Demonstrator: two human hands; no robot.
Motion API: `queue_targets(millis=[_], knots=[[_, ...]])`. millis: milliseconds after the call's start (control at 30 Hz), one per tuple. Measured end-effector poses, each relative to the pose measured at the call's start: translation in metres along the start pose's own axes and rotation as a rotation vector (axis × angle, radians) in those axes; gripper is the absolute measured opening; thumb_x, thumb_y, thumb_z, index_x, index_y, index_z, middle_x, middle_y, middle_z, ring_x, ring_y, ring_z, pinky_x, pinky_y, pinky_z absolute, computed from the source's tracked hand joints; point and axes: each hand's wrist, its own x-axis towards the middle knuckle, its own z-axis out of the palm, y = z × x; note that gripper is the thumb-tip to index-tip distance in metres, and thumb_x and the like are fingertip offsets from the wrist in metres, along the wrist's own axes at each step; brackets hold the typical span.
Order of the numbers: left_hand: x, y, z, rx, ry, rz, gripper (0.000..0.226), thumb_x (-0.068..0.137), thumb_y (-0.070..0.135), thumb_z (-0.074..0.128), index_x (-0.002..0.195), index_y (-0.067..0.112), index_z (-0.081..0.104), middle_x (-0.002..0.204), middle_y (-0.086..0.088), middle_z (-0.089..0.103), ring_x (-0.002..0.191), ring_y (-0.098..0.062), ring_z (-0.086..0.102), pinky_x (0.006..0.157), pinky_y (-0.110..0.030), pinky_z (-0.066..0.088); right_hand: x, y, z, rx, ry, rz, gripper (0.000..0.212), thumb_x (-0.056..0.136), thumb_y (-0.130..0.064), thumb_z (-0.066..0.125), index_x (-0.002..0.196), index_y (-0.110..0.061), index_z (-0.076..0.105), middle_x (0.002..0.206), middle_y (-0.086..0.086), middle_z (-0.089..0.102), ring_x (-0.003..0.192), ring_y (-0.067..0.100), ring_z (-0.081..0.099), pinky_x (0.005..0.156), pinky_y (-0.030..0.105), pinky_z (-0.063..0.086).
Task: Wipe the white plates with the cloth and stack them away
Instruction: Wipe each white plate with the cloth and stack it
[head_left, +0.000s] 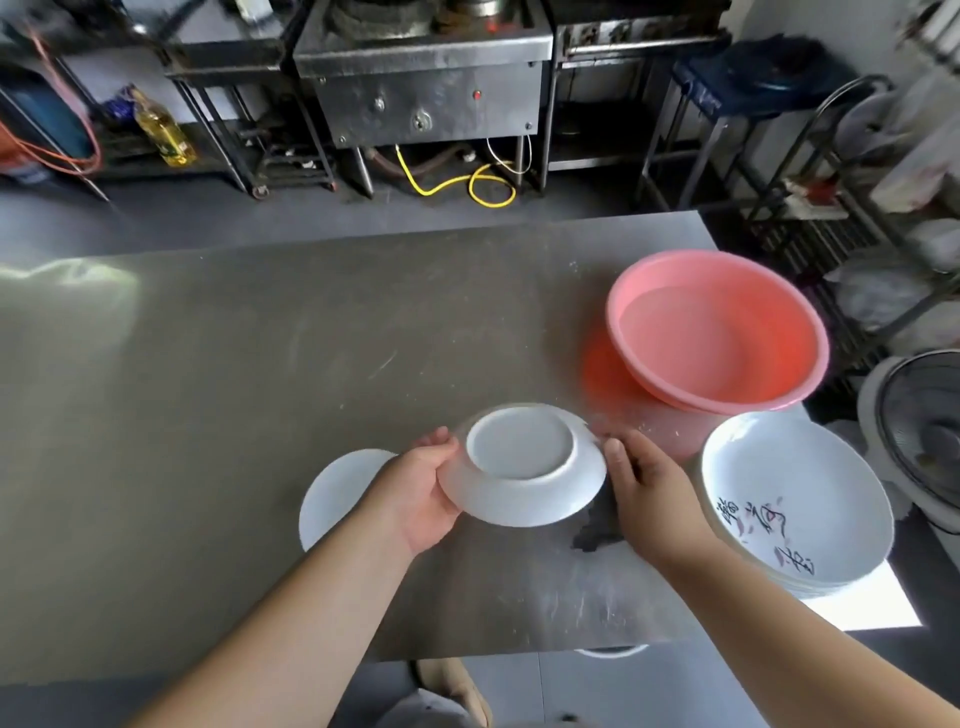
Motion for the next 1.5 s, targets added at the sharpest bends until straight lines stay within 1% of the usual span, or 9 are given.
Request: queue_targets(millis=[67,300,400,467,567,967,1133,1333,1500], knots=[[-0.018,0.016,0.004,0.022,-0.105,0.083,0.034,0.106,0.004,0.049,0.134,0.021,0.056,0.122,-0.003,0.074,0.098,-0.020,0.073,0.075,-0.036,0.058,-0.002,-0.015,-0.009,-0.279,0.049,-0.170,0.023,0.109,-0.039,0.045,0.120,-0.044,0.065,0.067,0.002,0.068,0.048,0.025,0.068,0.039,0.042,0.057],[-0.084,0.038,0.029,0.145,-0.384,0.299,0.044,0.104,0.005,0.046,0.146,0.016,0.055,0.132,-0.009,0.072,0.109,-0.026,0.073,0.079,-0.039,0.063,-0.029,-0.087,-0.020,-0.385,0.129,-0.696,0.039,0.109,-0.050,0.037,0.142,-0.037,0.053,0.118,-0.017,0.069,0.102,0.010,0.071,0.092,0.039,0.056],[-0.108,0.027,0.047,0.145,-0.497,0.358,0.048,0.099,0.006,0.052,0.146,0.014,0.052,0.137,-0.015,0.068,0.111,-0.029,0.072,0.080,-0.042,0.062,-0.049,-0.104,0.003,-0.638,-0.032,-0.964,0.050,0.111,-0.039,0.038,0.157,-0.018,0.044,0.161,-0.006,0.045,0.149,0.017,0.044,0.122,0.023,0.031],[-0.122,0.018,0.059,0.149,-0.571,0.383,0.046,0.104,0.004,0.048,0.148,0.014,0.051,0.143,-0.016,0.064,0.106,-0.028,0.072,0.073,-0.037,0.060,-0.053,-0.113,0.013,-0.832,-0.070,-0.976,0.060,0.110,-0.040,0.036,0.162,-0.010,0.033,0.171,0.003,0.025,0.160,0.029,0.018,0.130,0.031,0.010],[-0.139,0.009,0.071,0.119,-0.621,0.415,0.046,0.106,0.003,0.043,0.150,0.015,0.051,0.138,-0.013,0.066,0.093,-0.021,0.073,0.076,-0.034,0.060,-0.049,-0.132,0.005,-0.949,-0.064,-1.002,0.064,0.109,-0.041,0.033,0.162,-0.005,0.029,0.173,0.008,0.016,0.161,0.034,0.005,0.131,0.046,0.006],[-0.182,-0.027,0.097,0.132,-0.574,0.563,0.051,0.100,0.008,0.053,0.150,0.017,0.049,0.145,-0.015,0.063,0.133,-0.037,0.061,0.096,-0.047,0.060,-0.105,-0.114,-0.049,-0.977,-0.033,-0.974,0.082,0.108,-0.062,0.023,0.166,-0.004,0.014,0.175,0.011,0.002,0.161,0.035,-0.008,0.129,0.057,0.013],[-0.195,-0.055,0.100,0.206,-0.545,0.551,0.053,0.097,0.007,0.059,0.148,0.020,0.053,0.129,-0.009,0.072,0.106,-0.025,0.074,0.079,-0.039,0.062,-0.095,-0.136,-0.051,-0.991,-0.056,-1.062,0.081,0.106,-0.060,0.027,0.165,-0.005,0.020,0.174,0.011,0.006,0.161,0.036,-0.001,0.129,0.056,0.012],[-0.216,-0.036,0.090,0.167,-0.481,0.644,0.059,0.094,0.005,0.054,0.151,0.014,0.048,0.143,-0.015,0.064,0.129,-0.038,0.063,0.098,-0.053,0.054,-0.075,-0.146,-0.080,-0.806,0.014,-0.835,0.073,0.109,-0.054,0.019,0.167,-0.012,0.008,0.173,-0.001,-0.002,0.160,0.016,-0.008,0.131,0.044,0.006],[-0.224,-0.031,0.084,0.177,-0.485,0.649,0.052,0.099,0.006,0.049,0.150,0.015,0.048,0.141,-0.015,0.066,0.127,-0.036,0.065,0.101,-0.055,0.051,-0.106,-0.131,-0.052,-0.860,-0.010,-1.118,0.067,0.110,-0.042,0.034,0.163,-0.003,0.023,0.174,0.012,0.012,0.161,0.038,0.003,0.129,0.055,0.013]])
